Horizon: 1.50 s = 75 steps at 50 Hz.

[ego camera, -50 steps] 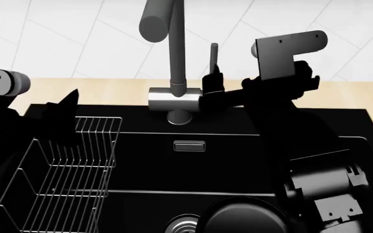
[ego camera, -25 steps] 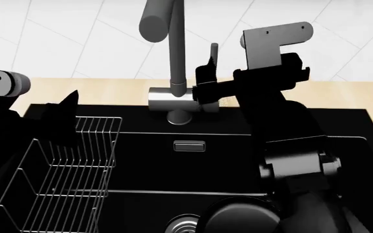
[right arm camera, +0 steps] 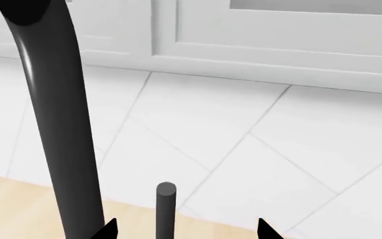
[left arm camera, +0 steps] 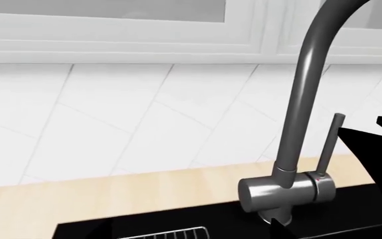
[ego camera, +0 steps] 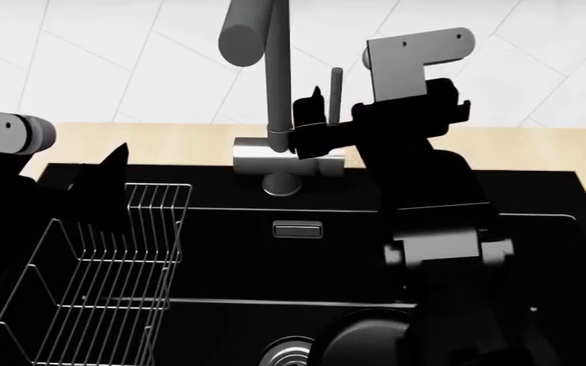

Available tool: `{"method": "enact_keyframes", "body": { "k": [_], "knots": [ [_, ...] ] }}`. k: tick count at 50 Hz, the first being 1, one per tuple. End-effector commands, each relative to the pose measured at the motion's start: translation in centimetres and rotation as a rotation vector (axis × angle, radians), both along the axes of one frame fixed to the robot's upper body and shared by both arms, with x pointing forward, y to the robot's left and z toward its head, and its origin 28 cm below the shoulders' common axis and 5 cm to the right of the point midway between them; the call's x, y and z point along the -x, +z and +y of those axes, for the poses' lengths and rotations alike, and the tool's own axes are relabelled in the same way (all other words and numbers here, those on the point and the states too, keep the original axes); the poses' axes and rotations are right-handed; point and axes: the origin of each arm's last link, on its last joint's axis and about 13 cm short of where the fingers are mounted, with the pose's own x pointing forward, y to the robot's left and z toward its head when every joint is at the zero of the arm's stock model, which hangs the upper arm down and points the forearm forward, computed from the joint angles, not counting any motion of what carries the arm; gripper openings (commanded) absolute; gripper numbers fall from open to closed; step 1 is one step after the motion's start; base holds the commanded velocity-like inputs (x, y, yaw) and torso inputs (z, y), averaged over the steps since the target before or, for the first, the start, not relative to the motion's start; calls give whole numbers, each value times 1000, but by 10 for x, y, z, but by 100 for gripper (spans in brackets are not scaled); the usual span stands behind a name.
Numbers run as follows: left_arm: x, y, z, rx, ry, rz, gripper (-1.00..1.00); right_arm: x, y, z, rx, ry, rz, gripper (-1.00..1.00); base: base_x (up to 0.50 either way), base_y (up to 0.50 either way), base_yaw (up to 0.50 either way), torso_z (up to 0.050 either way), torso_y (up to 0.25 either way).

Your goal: Pick the pan and sponge and place them into the sink. Then turn on the water.

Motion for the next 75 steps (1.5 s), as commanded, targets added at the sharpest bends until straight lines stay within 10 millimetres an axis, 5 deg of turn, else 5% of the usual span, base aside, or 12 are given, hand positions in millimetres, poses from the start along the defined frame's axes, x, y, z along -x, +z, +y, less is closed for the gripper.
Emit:
{"method": "enact_keyframes", "body": {
  "k": [1,46,58,61,75],
  "knots": [
    [2,-1,2,-10,10,3,100,0,-1,4,-9,4,15,100,0,0,0,0,0],
    [-17,21,12,-67,28,-69,100,-3,19,8,-14,-7,-17,100,0,0,0,2,-23],
    [-11,30,12,-61,30,-78,100,-5,28,10,-9,3,-37,100,0,0,0,18,-151],
    [9,16,27,-58,29,-79,100,-5,33,9,-12,0,-49,100,0,0,0,18,-125],
    [12,13,37,-70,29,-83,100,-7,55,0,-25,-32,-85,100,0,0,0,18,-125]
  ]
}}
